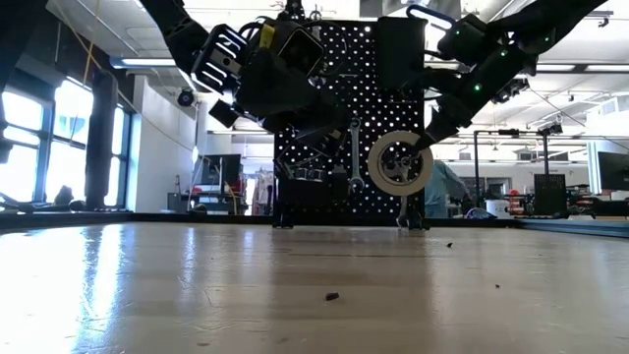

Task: Hang tools onto peg board
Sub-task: Hang the tape on the peg board, then return to Home Position

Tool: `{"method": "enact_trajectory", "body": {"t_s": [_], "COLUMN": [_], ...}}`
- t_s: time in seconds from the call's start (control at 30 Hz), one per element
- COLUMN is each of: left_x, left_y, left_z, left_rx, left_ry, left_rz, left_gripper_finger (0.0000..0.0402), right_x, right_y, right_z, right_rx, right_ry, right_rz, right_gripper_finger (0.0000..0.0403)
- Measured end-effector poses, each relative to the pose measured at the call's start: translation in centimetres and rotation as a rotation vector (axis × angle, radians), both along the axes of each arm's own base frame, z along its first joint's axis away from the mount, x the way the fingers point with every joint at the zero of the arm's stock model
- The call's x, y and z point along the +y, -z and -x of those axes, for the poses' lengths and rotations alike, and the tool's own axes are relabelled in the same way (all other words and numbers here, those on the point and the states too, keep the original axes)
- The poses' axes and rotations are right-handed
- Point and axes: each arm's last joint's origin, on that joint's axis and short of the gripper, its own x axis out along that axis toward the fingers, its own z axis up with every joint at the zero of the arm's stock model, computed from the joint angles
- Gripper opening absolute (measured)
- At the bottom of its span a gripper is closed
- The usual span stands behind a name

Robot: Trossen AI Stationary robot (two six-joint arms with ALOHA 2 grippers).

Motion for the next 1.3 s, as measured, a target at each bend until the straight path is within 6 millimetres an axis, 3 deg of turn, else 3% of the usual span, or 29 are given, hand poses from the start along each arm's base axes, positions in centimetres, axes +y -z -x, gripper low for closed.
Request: {"method": "enact_trajectory", "body": {"t_s": [0.2, 0.83, 1.3], "left_x": [-0.1, -0.2, -0.2], "left_y": [0.0, 0.2, 0.4], "left_z": [0.0, 0.1, 0.2], "left_rx": [0.001, 0.033, 0.053], "left_ry": [0.002, 0.003, -0.008], "left_rz": [0.000, 0.002, -0.004], "left_gripper_finger": [0.0172, 0.0172, 0.0172], "right_x": [-0.2, 0.1, 3.3], "right_y": [0.0, 0.3, -2.0], "right_z": [0.2, 0.5, 1.8], "right_rx": [0.013, 0.035, -0.014], "right_ry": [0.069, 0.103, 0.094], "right_rz": [0.015, -0.049, -0.053], "right_gripper_finger": [0.0204, 0.0209, 0.0210]}}
